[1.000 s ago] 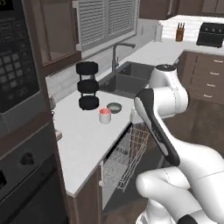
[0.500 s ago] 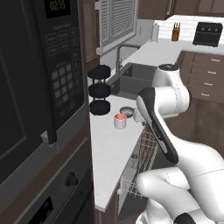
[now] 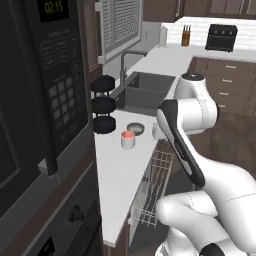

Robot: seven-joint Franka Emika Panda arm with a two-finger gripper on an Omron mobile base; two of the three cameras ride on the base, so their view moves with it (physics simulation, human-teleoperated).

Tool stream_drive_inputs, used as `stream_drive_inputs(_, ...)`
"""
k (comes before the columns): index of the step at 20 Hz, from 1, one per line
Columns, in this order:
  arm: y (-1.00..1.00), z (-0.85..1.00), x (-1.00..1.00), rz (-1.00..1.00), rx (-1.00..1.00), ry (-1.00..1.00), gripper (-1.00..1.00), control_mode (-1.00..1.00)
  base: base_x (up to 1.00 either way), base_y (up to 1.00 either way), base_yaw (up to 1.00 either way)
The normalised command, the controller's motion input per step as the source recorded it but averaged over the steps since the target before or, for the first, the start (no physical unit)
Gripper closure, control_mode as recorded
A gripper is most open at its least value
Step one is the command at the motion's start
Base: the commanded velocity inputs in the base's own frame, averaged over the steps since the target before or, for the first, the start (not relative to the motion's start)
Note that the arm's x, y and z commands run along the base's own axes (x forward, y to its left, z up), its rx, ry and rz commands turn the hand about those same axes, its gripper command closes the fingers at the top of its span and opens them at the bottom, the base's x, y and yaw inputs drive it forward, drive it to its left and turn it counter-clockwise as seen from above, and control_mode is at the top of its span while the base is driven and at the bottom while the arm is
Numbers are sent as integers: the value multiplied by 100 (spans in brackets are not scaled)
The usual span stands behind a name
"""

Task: Pick up the cup and bowl from the counter, place them in the dishwasher, and close the dishwasher door.

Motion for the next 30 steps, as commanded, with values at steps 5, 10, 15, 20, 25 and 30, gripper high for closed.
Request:
stream_drive_inputs(5, 0, 0, 0, 0, 0, 0, -100, 100, 25, 8, -24)
stream_drive_inputs(10, -5, -14, 64, -1, 9, 0, -100, -100, 15, 1, -2)
stream_drive_inputs(15, -1, -28, 86, 0, 16, 0, -100, -100, 0, 0, 0)
stream_drive_inputs(20, 5, -31, 100, -10, 11, 1, -100, -100, 0, 0, 0)
stream_drive_inputs(25, 0, -54, 93, -9, 10, 1, -100, -100, 0, 0, 0)
stream_drive_inputs(30, 0, -51, 84, -2, 9, 5, -100, -100, 0, 0, 0)
